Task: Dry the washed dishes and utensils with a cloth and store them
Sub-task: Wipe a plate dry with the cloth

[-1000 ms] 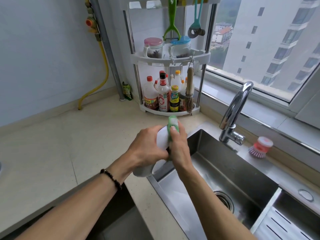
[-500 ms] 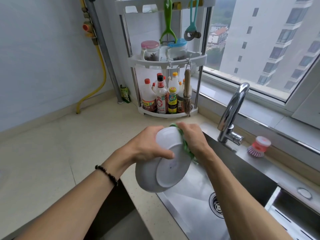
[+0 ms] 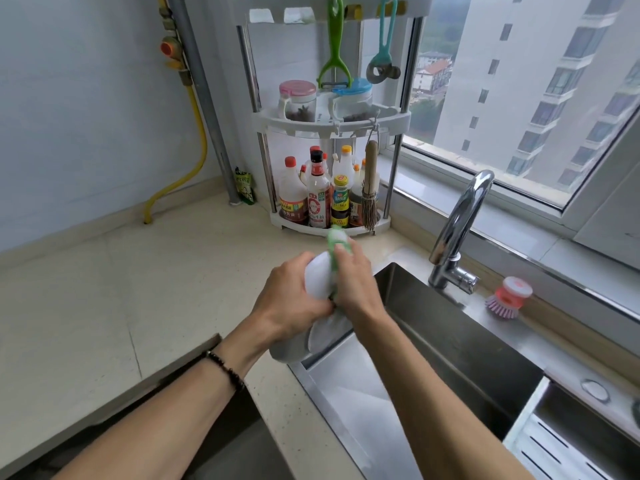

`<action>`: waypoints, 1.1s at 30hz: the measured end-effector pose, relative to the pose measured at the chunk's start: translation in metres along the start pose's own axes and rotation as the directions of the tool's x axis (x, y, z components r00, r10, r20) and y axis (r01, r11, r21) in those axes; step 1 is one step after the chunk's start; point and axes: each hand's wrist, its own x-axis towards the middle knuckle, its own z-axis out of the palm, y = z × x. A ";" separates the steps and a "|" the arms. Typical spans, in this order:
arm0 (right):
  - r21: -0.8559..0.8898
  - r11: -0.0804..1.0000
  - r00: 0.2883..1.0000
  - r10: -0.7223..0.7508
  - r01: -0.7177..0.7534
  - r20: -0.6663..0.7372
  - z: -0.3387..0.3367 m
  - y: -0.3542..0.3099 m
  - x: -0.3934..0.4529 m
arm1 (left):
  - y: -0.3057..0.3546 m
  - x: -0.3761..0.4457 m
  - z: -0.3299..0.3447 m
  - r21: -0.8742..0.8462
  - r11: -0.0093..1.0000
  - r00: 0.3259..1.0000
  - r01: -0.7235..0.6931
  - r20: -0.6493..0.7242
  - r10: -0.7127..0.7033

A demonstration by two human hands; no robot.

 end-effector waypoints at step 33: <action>0.144 0.986 0.993 0.099 -0.087 -0.072 -0.039 -0.006 0.006 | -0.013 -0.012 -0.041 -0.362 0.932 0.972 -0.004 0.217 0.088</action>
